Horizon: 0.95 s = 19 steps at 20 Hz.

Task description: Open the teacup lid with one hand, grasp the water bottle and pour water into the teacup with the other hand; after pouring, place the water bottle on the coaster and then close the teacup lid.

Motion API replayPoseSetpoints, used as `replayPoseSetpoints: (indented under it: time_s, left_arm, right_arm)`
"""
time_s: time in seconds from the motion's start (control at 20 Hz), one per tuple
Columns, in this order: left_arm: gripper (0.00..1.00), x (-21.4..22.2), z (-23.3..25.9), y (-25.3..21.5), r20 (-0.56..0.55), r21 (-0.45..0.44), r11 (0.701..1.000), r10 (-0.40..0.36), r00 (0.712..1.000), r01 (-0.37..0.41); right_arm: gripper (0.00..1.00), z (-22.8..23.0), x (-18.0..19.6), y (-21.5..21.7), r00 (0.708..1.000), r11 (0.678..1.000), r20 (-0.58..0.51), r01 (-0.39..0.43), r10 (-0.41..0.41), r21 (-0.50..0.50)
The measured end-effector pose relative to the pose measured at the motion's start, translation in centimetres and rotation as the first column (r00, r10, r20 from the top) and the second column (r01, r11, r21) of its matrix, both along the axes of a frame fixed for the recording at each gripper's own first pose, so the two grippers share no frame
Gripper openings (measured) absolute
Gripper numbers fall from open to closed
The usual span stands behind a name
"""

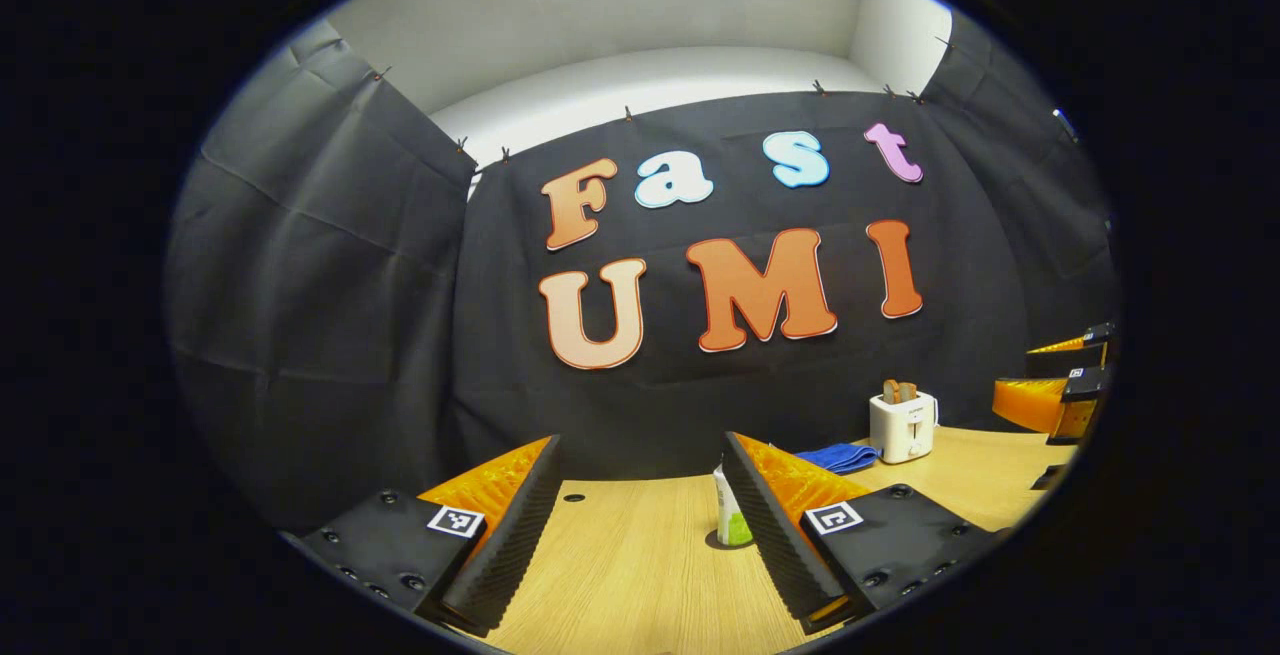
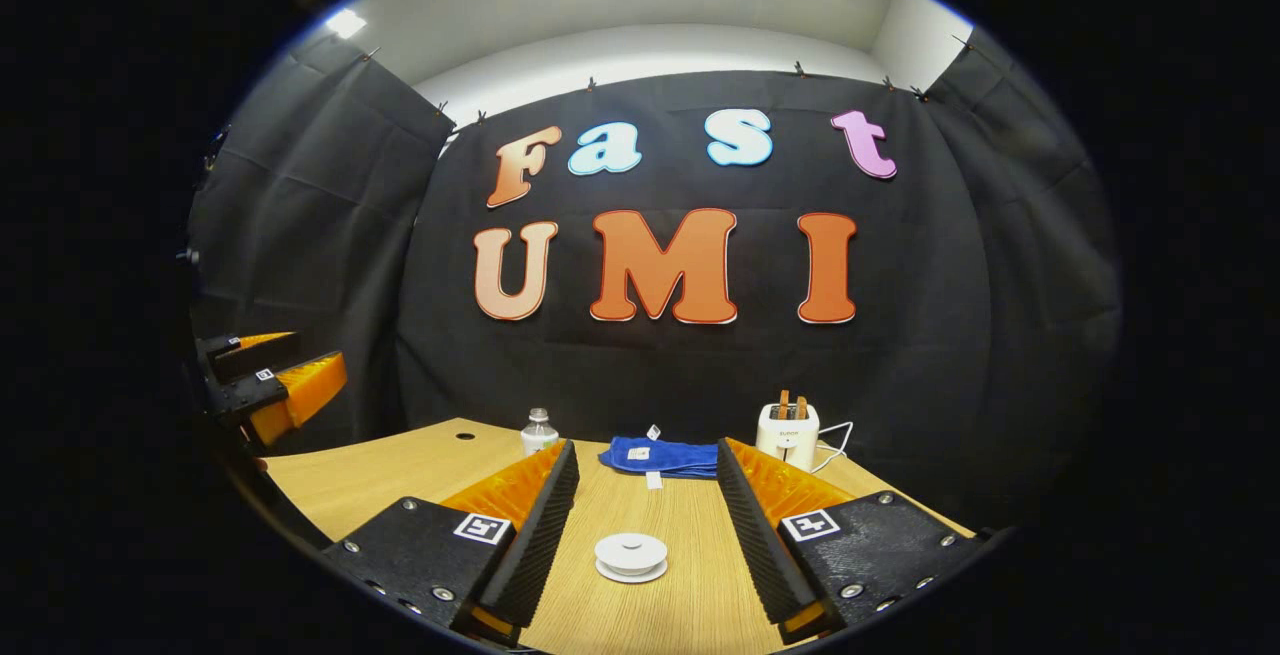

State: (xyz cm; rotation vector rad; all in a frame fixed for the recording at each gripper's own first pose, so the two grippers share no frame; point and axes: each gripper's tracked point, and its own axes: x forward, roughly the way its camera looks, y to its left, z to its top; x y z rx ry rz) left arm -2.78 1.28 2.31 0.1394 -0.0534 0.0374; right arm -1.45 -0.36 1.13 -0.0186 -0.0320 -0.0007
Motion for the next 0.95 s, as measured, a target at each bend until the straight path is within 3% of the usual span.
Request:
replayPoseSetpoints:
  time_s: [0.95]
  left_arm:
    - [0.98,-0.06,-0.9,0.44,-0.006,-0.02,1.0,0.012,1.0,-0.012]
  right_arm:
    - [0.83,-0.68,-0.18,-0.03,1.0,1.0,0.008,0.007,-0.007,-0.026]
